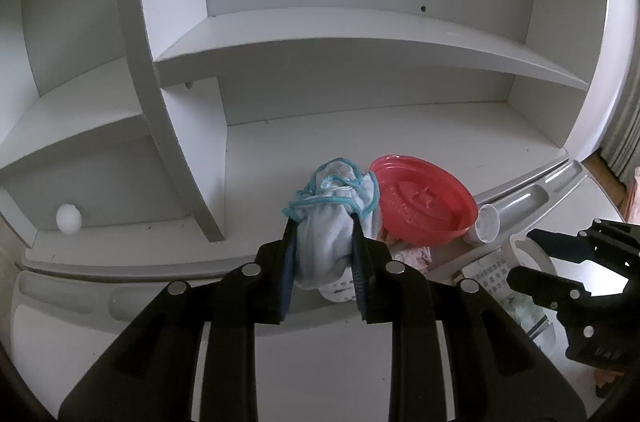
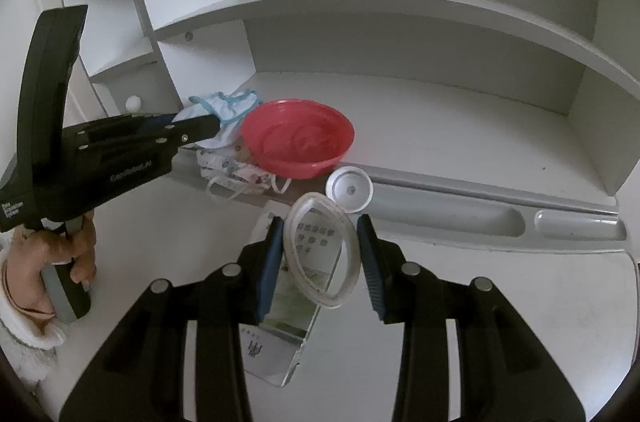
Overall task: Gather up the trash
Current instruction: 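Carry both items over the bin and open both grippers to drop them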
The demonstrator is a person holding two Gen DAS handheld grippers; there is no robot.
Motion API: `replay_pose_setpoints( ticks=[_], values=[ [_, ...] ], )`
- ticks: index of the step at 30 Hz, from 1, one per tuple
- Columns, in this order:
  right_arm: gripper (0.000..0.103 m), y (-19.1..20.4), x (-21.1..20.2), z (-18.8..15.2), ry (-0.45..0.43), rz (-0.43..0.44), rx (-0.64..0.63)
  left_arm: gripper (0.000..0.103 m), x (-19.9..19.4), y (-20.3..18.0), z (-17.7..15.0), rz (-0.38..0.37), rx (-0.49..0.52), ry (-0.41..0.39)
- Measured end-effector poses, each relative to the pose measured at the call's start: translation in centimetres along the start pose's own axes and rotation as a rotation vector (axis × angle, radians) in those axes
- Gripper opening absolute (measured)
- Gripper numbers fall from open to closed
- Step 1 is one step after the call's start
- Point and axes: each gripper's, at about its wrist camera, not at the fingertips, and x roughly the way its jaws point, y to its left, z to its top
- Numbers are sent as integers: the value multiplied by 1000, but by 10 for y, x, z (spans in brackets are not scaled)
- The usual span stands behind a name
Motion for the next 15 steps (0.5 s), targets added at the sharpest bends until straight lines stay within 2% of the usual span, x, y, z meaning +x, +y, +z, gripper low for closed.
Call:
replay_pose_setpoints(
  ticks=[15],
  values=[
    [38,3,-2,-6,8,-3,-8,23,0,-3,0,-1,15,3]
  ],
)
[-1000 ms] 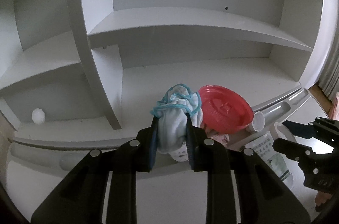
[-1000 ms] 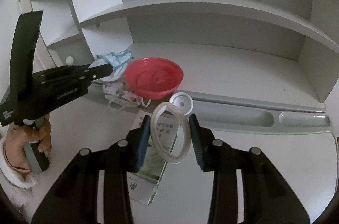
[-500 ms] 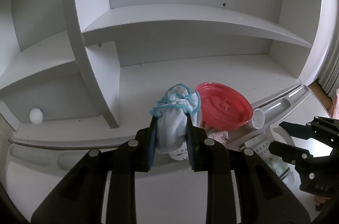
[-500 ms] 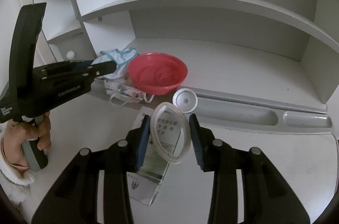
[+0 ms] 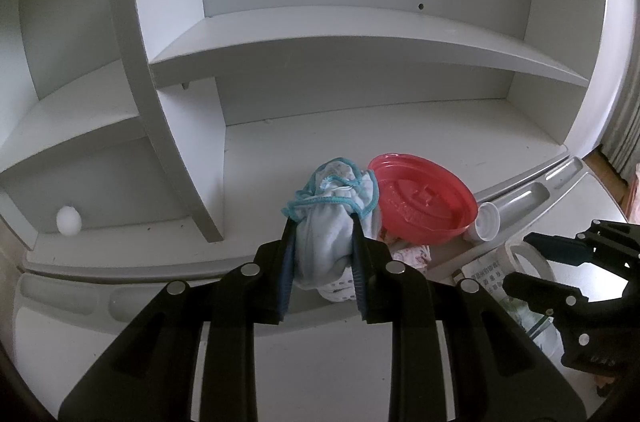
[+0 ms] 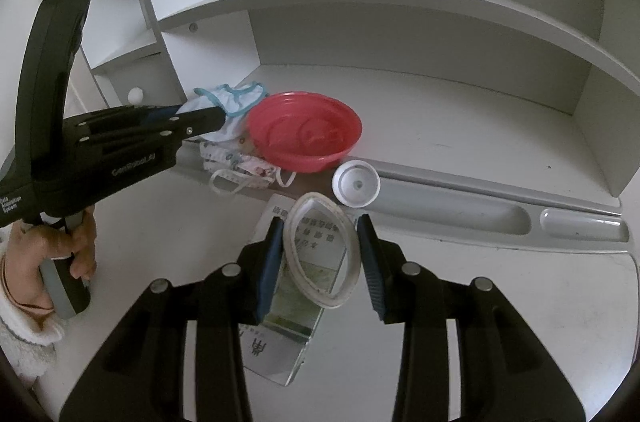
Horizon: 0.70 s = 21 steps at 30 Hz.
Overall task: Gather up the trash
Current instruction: 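Carry both items over the bin and open both grippers to drop them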
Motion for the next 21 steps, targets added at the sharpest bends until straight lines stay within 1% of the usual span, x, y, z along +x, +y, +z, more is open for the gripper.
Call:
replay_pose_setpoints(
  ticks=[4,7,10,11,12,14,15,17,18,19,20,21],
  values=[
    [38,0,-9,1,-34,-14,1,23,-3,-3,1,-8,16,-11],
    [38,-7,-23,5,-84,-33,25,23,-7,-7,4,-13,34,-25],
    [38,-15,-55,7,-156,-59,58,23,-25,-13,9,-4,32,-48],
    [38,-19,-76,1,-199,-57,79,23,-33,-17,9,-2,36,-58],
    [38,-23,-91,-5,-224,-62,91,23,-59,-30,6,17,76,-101],
    [38,-35,-134,-27,-281,-47,144,23,-86,-46,3,36,130,-155],
    [38,-40,-152,-37,-300,-44,163,23,-121,-66,0,18,179,-217],
    [38,-54,-203,-69,-348,-90,194,23,-151,-85,-2,-36,200,-254],
    [38,-60,-223,-80,-367,-113,206,23,-186,-113,-6,-151,223,-283],
    [38,-68,-246,-94,-388,-139,223,23,-197,-127,-9,-199,239,-286],
    [38,-77,-274,-113,-411,-176,248,23,-218,-162,-19,-296,291,-284],
    [38,-87,-306,-135,-437,-226,281,23,-226,-178,-25,-329,321,-283]
  ],
)
